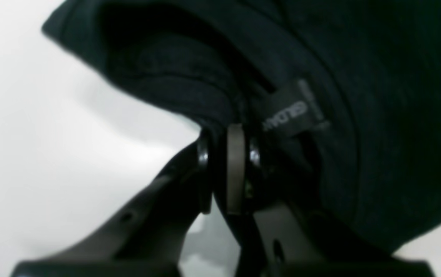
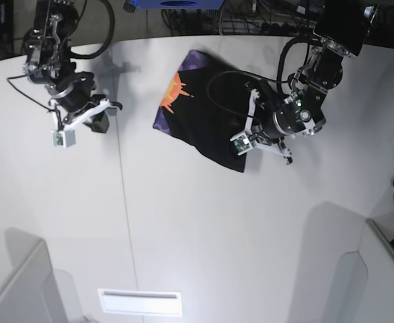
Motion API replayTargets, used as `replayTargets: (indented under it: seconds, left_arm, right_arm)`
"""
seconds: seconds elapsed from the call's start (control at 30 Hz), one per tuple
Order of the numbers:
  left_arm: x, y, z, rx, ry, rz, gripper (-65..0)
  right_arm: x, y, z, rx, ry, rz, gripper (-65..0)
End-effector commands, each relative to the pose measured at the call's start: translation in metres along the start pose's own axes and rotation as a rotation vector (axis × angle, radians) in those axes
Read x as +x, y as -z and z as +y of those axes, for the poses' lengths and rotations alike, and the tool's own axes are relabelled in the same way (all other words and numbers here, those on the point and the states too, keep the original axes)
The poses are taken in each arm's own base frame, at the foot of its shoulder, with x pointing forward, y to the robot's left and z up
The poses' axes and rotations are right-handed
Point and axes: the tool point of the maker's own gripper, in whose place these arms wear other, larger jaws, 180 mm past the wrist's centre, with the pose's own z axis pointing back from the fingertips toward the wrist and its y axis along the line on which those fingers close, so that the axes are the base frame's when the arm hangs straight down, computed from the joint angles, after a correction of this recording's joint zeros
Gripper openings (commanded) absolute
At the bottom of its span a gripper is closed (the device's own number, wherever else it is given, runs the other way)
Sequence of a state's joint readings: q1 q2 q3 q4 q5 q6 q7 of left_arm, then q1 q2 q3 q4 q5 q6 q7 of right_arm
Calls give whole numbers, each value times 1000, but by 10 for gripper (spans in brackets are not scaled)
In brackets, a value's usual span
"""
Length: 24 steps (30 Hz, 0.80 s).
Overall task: Fold the T-shirt properly
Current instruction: 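Rotate and drag the folded shirt with the left gripper to square it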
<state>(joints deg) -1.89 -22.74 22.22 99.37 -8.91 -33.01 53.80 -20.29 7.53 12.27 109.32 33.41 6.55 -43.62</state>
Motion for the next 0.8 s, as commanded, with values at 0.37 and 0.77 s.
replayTargets:
  seconds: [0.37,0.77]
  left_arm:
    - [83,-6,19,26,519,-49,-650]
    - [119,11,-16,-116,682,-218,-650]
  right_arm:
    - [-6,-27,-53,-136,66,-29,-650]
    - [-62,-50,-71,-230,234,29,-650]
